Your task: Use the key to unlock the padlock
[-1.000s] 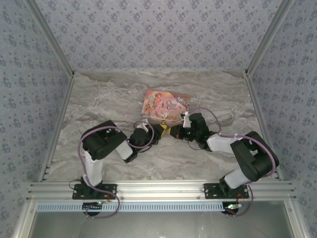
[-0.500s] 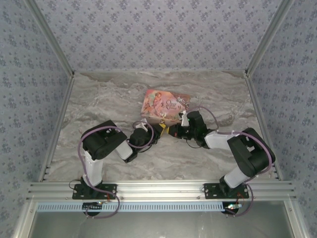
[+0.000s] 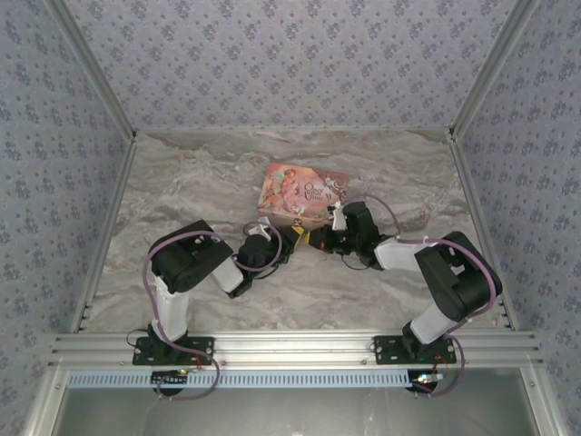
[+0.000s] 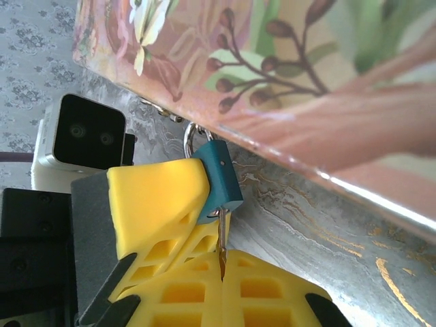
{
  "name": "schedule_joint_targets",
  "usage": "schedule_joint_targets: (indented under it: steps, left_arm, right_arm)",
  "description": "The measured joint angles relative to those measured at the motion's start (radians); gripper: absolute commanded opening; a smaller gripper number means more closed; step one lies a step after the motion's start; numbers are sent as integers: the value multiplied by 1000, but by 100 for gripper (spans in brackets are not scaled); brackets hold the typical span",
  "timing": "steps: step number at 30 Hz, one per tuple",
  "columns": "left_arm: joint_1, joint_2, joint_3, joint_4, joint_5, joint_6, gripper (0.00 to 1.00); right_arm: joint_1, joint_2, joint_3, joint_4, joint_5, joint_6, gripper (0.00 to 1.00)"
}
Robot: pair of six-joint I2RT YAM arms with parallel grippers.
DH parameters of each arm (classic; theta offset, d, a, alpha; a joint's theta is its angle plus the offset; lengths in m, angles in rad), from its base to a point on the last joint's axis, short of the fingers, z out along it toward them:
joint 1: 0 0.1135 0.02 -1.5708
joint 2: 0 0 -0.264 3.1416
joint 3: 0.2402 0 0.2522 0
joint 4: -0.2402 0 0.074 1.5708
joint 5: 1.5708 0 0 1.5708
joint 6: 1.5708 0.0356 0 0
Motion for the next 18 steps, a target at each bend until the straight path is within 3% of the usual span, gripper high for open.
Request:
schedule_joint_targets:
  steps: [18]
  left_arm:
    - [-7,0,4,0,97,0,0]
  right_arm:
    - [-8,-115,-134,42,40,1,0]
